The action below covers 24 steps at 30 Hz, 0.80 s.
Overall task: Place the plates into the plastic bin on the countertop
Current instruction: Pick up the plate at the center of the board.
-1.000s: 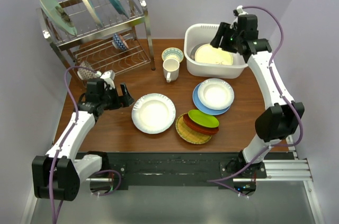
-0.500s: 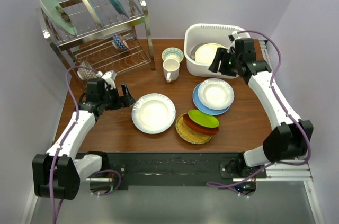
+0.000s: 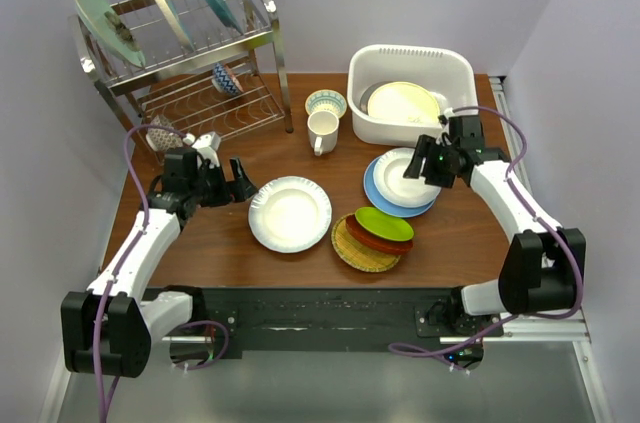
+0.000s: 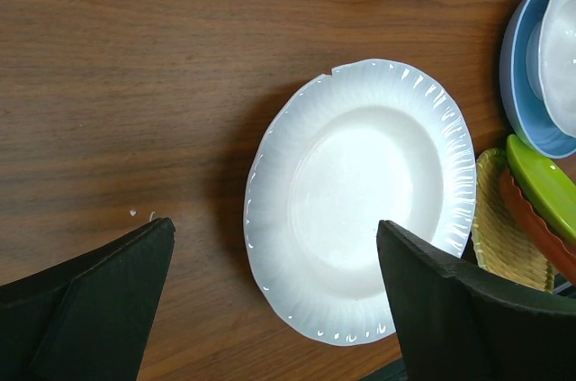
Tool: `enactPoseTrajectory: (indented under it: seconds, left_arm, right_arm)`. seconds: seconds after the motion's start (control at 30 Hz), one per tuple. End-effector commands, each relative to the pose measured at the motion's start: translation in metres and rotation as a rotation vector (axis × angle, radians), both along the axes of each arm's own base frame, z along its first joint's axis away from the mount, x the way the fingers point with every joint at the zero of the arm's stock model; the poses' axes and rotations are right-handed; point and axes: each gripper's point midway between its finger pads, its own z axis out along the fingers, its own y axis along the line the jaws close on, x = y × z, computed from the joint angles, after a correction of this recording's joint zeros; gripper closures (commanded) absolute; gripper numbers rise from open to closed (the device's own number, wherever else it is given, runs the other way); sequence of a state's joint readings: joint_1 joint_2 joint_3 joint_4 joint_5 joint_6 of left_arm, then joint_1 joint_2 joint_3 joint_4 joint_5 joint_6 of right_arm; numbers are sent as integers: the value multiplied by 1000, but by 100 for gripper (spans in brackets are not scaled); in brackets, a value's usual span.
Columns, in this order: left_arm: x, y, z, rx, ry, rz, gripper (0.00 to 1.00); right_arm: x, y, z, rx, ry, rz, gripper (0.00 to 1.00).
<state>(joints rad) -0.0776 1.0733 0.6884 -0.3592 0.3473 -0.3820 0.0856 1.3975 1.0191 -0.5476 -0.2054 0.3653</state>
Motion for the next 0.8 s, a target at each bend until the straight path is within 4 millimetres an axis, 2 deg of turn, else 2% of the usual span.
enactPoseTrajectory:
  seconds: [0.0,0.17,0.3,0.43,0.53,0.67,0.73,0.77]
  left_arm:
    - [4,2,-4,3,-2,1,1]
    - [2,3,-18,11,64,5,4]
    - [1,-2,-29,0,106,-16,5]
    - [-2,-7,-43,-7,172,-40,10]
    - [-4,-9,-50,-9,206,-49,15]
    - [-8,-14,-51,-33,236,-74,31]
    - [-10,-17,-52,-51,241,-81,34]
    - [-10,-18,-51,-58,239,-87,39]
  right_arm:
    - [-4,30,32,108,-126,93,37]
    - [-29,43,30,131,-124,135,38]
    - [-40,55,40,195,-146,164,39]
    - [-48,76,44,211,-152,225,39]
    - [-50,85,45,220,-152,243,39]
    - [-56,99,46,272,-139,275,39]
    - [-59,108,49,306,-144,287,39]
    - [-62,111,46,316,-138,291,39]
